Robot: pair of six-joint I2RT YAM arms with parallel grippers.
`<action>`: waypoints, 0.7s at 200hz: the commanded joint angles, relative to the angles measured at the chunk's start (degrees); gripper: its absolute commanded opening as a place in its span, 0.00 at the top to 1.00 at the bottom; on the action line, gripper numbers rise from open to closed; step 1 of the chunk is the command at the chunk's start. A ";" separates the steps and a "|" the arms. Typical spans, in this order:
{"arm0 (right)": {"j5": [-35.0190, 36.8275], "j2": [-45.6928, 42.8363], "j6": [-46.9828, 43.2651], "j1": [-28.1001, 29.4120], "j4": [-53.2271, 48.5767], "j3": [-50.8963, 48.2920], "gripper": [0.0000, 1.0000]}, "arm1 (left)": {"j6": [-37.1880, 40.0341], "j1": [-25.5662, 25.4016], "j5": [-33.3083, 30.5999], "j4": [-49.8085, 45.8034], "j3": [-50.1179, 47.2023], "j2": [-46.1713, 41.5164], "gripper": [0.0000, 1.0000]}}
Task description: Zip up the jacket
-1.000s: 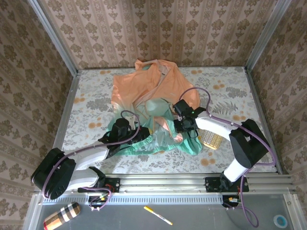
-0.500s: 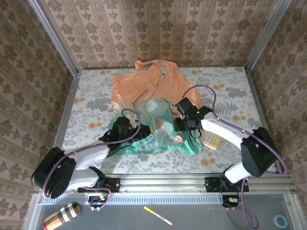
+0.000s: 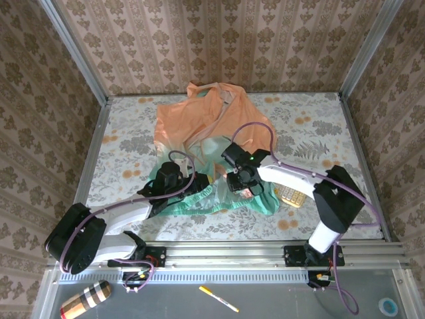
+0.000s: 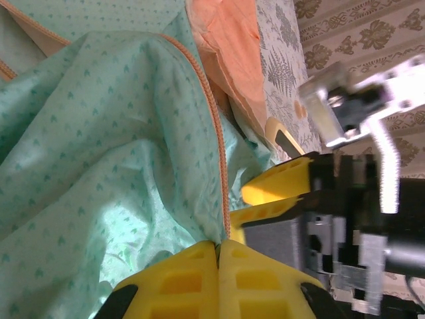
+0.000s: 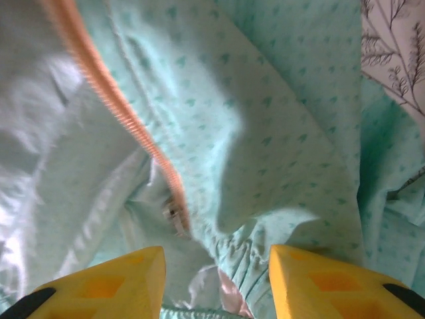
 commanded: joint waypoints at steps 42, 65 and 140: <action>1.49 5.78 -0.91 0.08 -2.00 2.61 0.62 | 1.23 -0.31 -0.02 1.49 -0.53 -0.58 1.00; 0.83 7.20 -0.80 0.18 -1.69 2.28 0.61 | 1.32 -0.33 0.06 1.37 -0.53 -0.56 1.00; 0.86 4.73 -0.46 0.17 3.07 -2.71 0.95 | 1.34 -0.17 0.15 0.95 -0.53 -0.73 1.00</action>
